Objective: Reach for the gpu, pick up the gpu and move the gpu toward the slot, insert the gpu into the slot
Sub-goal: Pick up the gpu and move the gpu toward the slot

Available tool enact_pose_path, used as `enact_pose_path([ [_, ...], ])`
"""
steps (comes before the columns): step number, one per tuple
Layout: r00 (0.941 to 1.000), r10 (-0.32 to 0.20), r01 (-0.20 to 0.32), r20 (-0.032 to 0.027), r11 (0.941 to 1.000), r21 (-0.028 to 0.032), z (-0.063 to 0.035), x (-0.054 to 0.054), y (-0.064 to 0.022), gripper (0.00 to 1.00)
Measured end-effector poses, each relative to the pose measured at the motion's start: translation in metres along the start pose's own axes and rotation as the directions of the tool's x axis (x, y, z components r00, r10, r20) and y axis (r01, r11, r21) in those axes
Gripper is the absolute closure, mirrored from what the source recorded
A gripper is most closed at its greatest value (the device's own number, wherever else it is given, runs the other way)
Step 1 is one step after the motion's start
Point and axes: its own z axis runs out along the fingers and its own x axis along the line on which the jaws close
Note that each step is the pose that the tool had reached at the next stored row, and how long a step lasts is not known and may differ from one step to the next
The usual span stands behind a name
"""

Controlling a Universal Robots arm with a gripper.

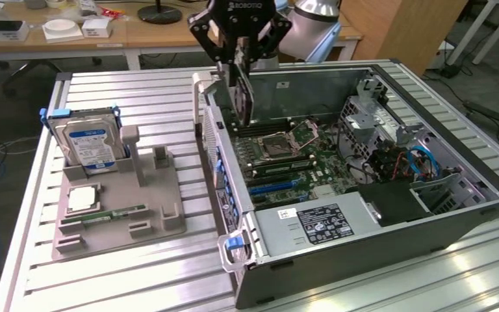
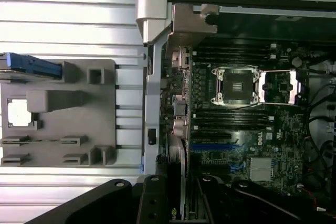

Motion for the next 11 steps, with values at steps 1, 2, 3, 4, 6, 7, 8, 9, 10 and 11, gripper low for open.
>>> enact_pose_path([
  [1,1.0000,0.000,0.000,-0.0010,1.0000,-0.0002,0.0002,-0.004,0.0000,0.74],
  [2,1.0000,0.000,0.000,-0.0026,1.0000,-0.0001,0.0003,-0.009,-0.0001,0.74],
  [3,1.0000,0.000,0.000,-0.0040,1.0000,-0.0002,0.0005,-0.014,-0.0001,0.74],
  [4,1.0000,0.000,0.000,-0.0047,1.0000,-0.0001,0.0007,-0.018,0.0000,0.74],
  [6,1.0000,0.000,0.000,-0.0048,1.0000,0.0016,0.0012,-0.026,0.0004,0.74],
  [7,1.0000,0.000,0.000,-0.0049,1.0000,0.0032,0.0014,-0.030,0.0007,0.74],
  [8,1.0000,0.000,0.000,-0.0048,1.0000,0.0051,0.0017,-0.034,0.0010,0.74],
  [9,1.0000,0.000,0.000,-0.0048,1.0000,0.0080,0.0019,-0.038,0.0011,0.74],
  [10,1.0000,0.000,0.000,-0.0048,0.9999,0.0121,0.0021,-0.042,0.0012,0.74],
  [11,1.0000,0.000,0.000,-0.0047,0.9999,0.0170,0.0024,-0.046,0.0013,0.74],
])
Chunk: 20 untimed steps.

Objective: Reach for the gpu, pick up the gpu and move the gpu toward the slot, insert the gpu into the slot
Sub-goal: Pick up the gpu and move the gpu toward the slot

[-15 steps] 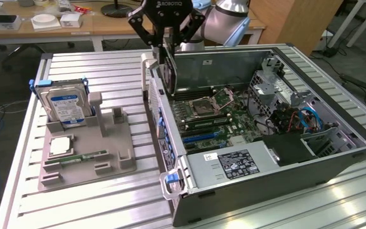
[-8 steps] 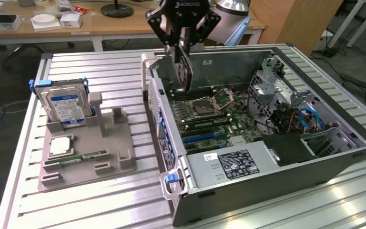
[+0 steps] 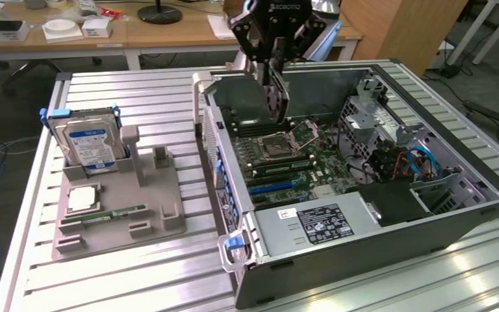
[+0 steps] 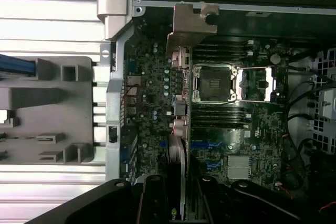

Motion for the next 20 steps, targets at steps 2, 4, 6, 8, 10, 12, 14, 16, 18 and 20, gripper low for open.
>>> enact_pose_path([
  [2,1.0000,0.000,0.000,-0.0001,1.0000,0.0091,0.0004,-0.007,0.0002,0.74],
  [4,1.0000,0.000,0.000,-0.0002,0.9999,0.0107,0.0010,-0.015,0.0002,0.74],
  [6,1.0000,0.000,0.000,-0.0001,0.9999,0.0108,0.0015,-0.023,0.0002,0.74],
  [8,1.0000,0.000,0.000,-0.0001,0.9999,0.0107,0.0021,-0.031,0.0002,0.74],
  [10,1.0000,0.000,0.000,-0.0001,0.9999,0.0104,0.0025,-0.040,0.0002,0.74],
  [12,1.0000,0.000,0.000,-0.0001,0.9999,0.0102,0.0030,-0.048,0.0001,0.74],
  [14,1.0000,0.000,0.000,-0.0002,0.9999,0.0103,0.0034,-0.057,0.0001,0.74],
  [16,1.0000,0.000,0.000,-0.0001,0.9999,0.0100,0.0039,-0.065,0.0001,0.74],
  [18,1.0000,0.000,0.000,-0.0002,1.0000,0.0097,0.0043,-0.074,0.0001,0.74],
  [20,1.0000,0.000,0.000,-0.0001,1.0000,0.0092,0.0048,-0.082,0.0000,0.74],
])
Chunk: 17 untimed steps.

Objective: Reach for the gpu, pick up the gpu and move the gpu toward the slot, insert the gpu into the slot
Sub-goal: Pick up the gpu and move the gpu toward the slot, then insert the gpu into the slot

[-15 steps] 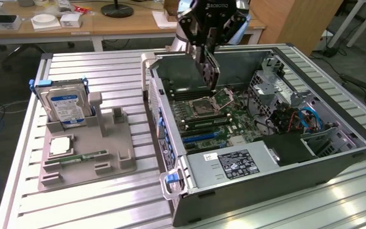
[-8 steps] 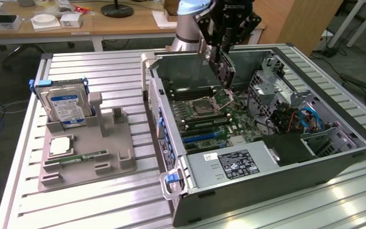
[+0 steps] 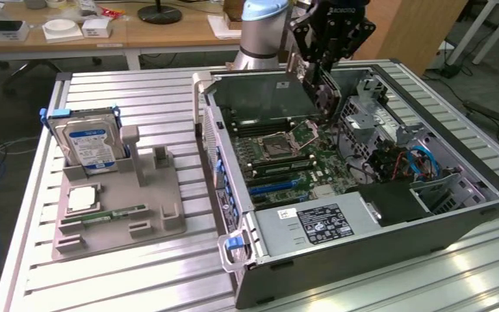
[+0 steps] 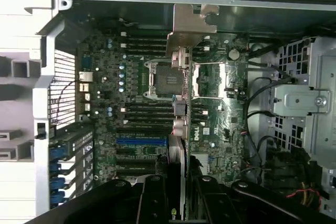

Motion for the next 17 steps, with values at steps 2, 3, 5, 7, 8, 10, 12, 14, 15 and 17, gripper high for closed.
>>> enact_pose_path([
  [2,1.0000,0.000,0.000,0.0001,1.0000,-0.0006,0.0006,-0.008,0.0000,0.74],
  [3,1.0000,0.000,0.000,0.0000,1.0000,-0.0009,0.0010,-0.011,0.0000,0.74],
  [5,1.0000,0.000,0.000,0.0001,1.0000,-0.0016,0.0017,-0.017,0.0000,0.74],
  [7,1.0000,0.000,0.000,0.0000,1.0000,-0.0017,0.0018,-0.020,-0.0001,0.74],
  [8,1.0000,0.000,0.000,0.0000,1.0000,-0.0017,0.0018,-0.020,-0.0001,0.74],
  [10,1.0000,0.000,0.000,0.0000,1.0000,-0.0016,0.0018,-0.020,0.0000,0.74],
  [12,1.0000,0.000,0.000,0.0000,1.0000,-0.0017,0.0018,-0.020,0.0000,0.74],
  [14,1.0000,0.000,0.000,0.0000,1.0000,-0.0017,0.0018,-0.020,0.0000,0.74],
  [15,1.0000,0.000,0.000,0.0000,1.0000,-0.0017,0.0018,-0.020,0.0000,0.74],
  [17,1.0000,0.000,0.000,0.0000,1.0000,-0.0017,0.0018,-0.020,0.0000,0.74],
])
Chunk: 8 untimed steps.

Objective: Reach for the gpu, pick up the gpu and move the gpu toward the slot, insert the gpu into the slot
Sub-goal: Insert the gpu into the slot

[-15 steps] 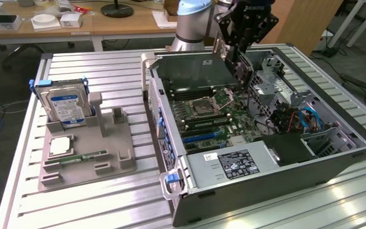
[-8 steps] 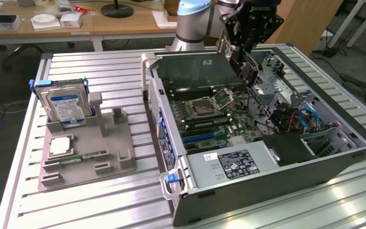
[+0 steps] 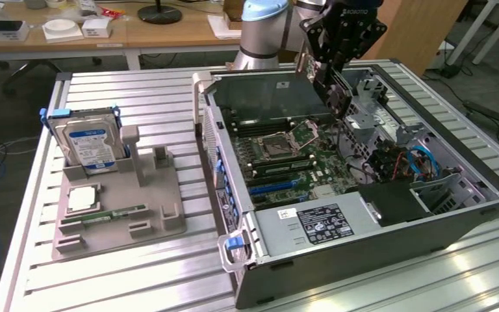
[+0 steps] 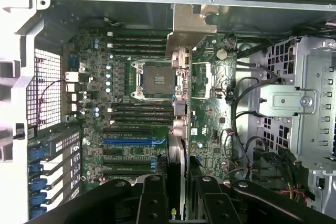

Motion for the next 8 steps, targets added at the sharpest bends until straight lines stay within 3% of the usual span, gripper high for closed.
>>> enact_pose_path([
  [3,1.0000,-0.008,0.008,-0.0001,1.0000,-0.0002,0.0000,0.0000,0.0000,0.74],
  [8,0.9964,-0.085,0.085,-0.0011,0.9964,-0.0018,0.0000,-0.0001,0.0000,0.74],
])
